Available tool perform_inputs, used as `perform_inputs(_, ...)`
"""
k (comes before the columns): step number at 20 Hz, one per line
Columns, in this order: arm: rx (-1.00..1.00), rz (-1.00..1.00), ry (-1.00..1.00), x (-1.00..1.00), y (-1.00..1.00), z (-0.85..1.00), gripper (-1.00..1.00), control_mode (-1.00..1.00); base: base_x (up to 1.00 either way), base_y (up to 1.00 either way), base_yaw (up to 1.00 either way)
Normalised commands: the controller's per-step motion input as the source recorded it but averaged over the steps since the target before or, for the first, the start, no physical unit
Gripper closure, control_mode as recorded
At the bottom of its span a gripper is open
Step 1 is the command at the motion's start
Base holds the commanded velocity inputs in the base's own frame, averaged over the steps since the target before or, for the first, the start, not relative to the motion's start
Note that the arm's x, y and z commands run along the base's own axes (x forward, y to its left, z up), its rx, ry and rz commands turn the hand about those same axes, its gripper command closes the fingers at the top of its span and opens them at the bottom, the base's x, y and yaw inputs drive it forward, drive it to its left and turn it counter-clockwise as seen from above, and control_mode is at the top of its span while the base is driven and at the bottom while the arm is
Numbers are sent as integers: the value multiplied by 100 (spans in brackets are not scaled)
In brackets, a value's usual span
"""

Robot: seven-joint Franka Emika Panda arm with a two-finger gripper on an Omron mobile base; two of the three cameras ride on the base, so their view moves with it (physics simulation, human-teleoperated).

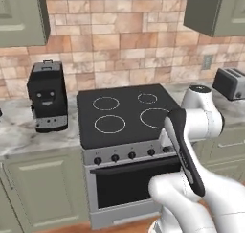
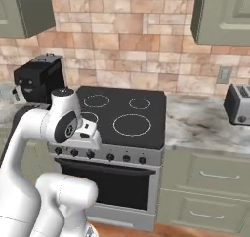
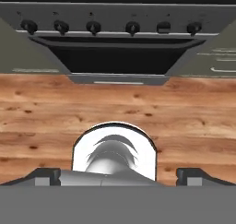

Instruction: Navigate to the stove.

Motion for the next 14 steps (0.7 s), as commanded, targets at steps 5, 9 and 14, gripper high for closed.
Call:
perform_inputs(5, 0, 0, 0, 0, 0, 0, -100, 100, 71, 30, -7)
perform_inputs(9, 0, 0, 0, 0, 0, 0, -100, 100, 50, 16, -1)
perform_inputs(14, 0, 0, 0, 0, 0, 0, -100, 100, 46, 3, 0)
